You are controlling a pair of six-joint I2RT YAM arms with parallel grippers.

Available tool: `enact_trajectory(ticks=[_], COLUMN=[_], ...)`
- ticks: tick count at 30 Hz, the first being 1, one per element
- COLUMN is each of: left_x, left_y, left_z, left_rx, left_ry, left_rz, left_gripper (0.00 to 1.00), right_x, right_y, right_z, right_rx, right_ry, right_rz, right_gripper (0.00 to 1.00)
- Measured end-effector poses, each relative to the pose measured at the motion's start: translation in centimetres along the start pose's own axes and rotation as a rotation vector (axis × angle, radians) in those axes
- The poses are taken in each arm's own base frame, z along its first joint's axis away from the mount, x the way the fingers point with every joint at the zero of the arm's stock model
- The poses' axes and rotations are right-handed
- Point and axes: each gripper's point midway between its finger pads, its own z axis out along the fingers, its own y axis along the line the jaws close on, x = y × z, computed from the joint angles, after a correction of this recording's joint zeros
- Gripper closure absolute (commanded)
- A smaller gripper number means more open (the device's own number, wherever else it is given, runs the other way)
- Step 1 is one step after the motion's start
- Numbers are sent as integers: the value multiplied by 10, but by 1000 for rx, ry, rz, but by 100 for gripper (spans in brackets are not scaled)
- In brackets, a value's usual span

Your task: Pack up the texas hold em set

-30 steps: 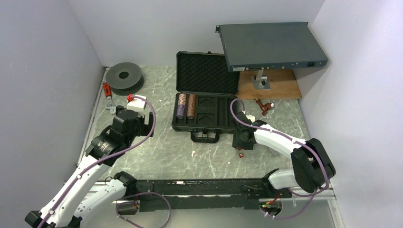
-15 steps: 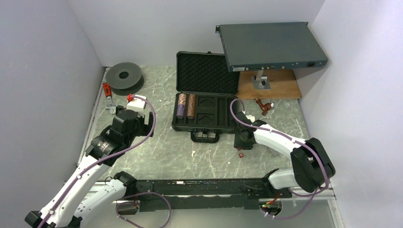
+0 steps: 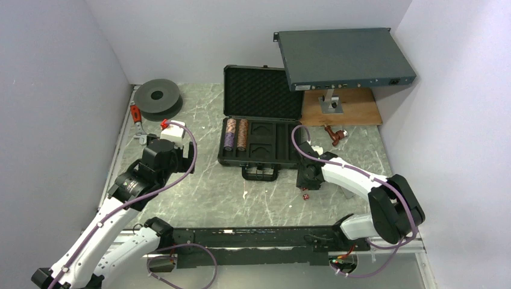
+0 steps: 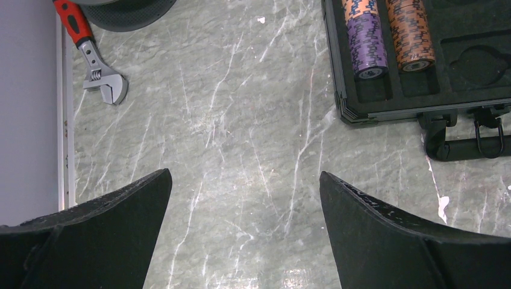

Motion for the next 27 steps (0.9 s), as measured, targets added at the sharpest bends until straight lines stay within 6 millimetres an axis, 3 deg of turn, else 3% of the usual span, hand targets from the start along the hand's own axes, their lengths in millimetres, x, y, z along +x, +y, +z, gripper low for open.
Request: enact_trajectory(ticks=[4, 8, 10, 20, 27], left_x=[0, 0, 0, 0, 0], left_y=[0, 0, 0, 1, 1], left_z=[0, 0, 0, 0, 0], left_rx=[0, 0, 0, -3, -4], left_ry=[0, 0, 0, 0, 1], left_rz=[0, 0, 0, -2, -2], left_gripper=[1, 1, 1, 1, 1], right_x=[0, 0, 0, -3, -18], right_y=[0, 0, 0, 1, 7], right_z=[0, 0, 0, -3, -19], right_rx=[0, 0, -1, -7, -49], right_ry=[0, 0, 0, -9, -68], right_rz=[0, -2, -4, -5, -18], right_gripper=[63, 83, 100, 100, 100])
